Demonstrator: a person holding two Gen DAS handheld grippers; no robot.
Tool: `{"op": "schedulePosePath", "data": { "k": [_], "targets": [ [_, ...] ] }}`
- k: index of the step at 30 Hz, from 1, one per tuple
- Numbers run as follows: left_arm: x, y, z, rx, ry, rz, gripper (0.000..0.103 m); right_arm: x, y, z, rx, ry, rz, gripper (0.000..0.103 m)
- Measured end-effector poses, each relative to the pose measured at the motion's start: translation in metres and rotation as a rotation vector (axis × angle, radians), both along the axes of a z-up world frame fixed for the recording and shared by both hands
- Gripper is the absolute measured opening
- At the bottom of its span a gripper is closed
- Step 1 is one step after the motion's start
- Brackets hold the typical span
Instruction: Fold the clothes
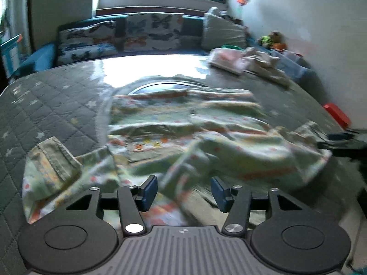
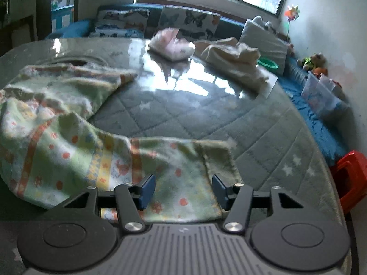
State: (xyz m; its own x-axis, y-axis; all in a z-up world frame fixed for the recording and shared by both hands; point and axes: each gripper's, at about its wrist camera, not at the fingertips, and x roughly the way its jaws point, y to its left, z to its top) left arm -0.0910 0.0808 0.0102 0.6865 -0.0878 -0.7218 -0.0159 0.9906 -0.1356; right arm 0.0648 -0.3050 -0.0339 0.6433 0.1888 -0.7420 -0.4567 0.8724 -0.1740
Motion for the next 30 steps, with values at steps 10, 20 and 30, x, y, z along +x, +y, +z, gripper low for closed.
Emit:
{"op": "schedulePosePath", "data": {
  "k": [10,20,30],
  "targets": [
    [-0.028,-0.032,-0.009,0.047,0.045,-0.101,0.057,-0.034,0.014,0.031,0.015,-0.053,0.131,0.058],
    [-0.034,-0.041,-0.013,0.064,0.045,-0.126,0.013,-0.089,0.077,0.057,0.035,-0.109,0.478,0.064],
    [-0.049,-0.034,0.006,0.073,0.054,-0.261,0.010,-0.102,0.127,0.064,0.042,-0.126,0.625,0.065]
  ]
}}
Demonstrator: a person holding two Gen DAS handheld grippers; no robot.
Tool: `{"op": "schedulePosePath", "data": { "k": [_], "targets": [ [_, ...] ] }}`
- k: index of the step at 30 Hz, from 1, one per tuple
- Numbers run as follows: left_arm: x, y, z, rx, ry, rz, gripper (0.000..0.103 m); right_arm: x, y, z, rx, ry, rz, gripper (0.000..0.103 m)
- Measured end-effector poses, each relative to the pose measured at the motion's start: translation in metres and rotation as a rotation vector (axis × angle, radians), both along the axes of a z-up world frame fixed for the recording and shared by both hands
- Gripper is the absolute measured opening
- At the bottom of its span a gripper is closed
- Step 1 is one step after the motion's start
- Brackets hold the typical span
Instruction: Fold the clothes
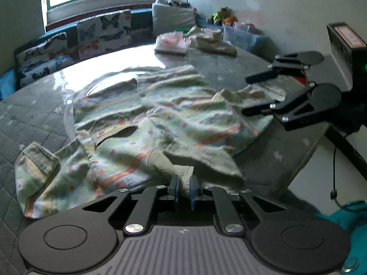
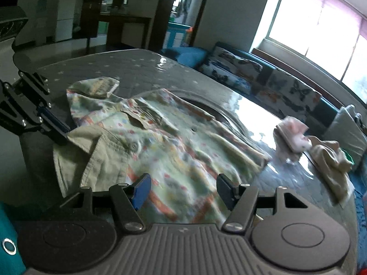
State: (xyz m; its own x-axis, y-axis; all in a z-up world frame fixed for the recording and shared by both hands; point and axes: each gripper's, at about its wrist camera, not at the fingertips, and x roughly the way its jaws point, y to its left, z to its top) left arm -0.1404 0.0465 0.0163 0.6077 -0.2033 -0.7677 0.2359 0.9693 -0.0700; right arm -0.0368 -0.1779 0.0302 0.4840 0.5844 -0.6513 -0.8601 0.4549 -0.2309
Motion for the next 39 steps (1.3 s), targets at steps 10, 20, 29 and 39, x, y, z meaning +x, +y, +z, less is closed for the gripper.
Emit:
{"op": "schedulePosePath", "data": {
  "k": [10,20,29,39],
  "targets": [
    [0.001,0.005,-0.007,0.008,0.056,-0.086,0.022,0.012,0.041,-0.041,-0.022,0.108,0.068,0.065],
    [0.037,0.039,0.022,-0.065,-0.059,0.026,0.028,0.005,0.035,-0.057,-0.071,0.199,0.116,0.065],
    [0.117,0.076,0.003,-0.036,-0.050,0.252,0.041,0.035,0.034,-0.039,-0.019,0.191,0.043,0.065],
    [0.206,0.122,-0.013,0.031,-0.093,0.466,0.068,0.093,0.039,-0.032,0.063,0.254,-0.075,0.065]
  ]
}}
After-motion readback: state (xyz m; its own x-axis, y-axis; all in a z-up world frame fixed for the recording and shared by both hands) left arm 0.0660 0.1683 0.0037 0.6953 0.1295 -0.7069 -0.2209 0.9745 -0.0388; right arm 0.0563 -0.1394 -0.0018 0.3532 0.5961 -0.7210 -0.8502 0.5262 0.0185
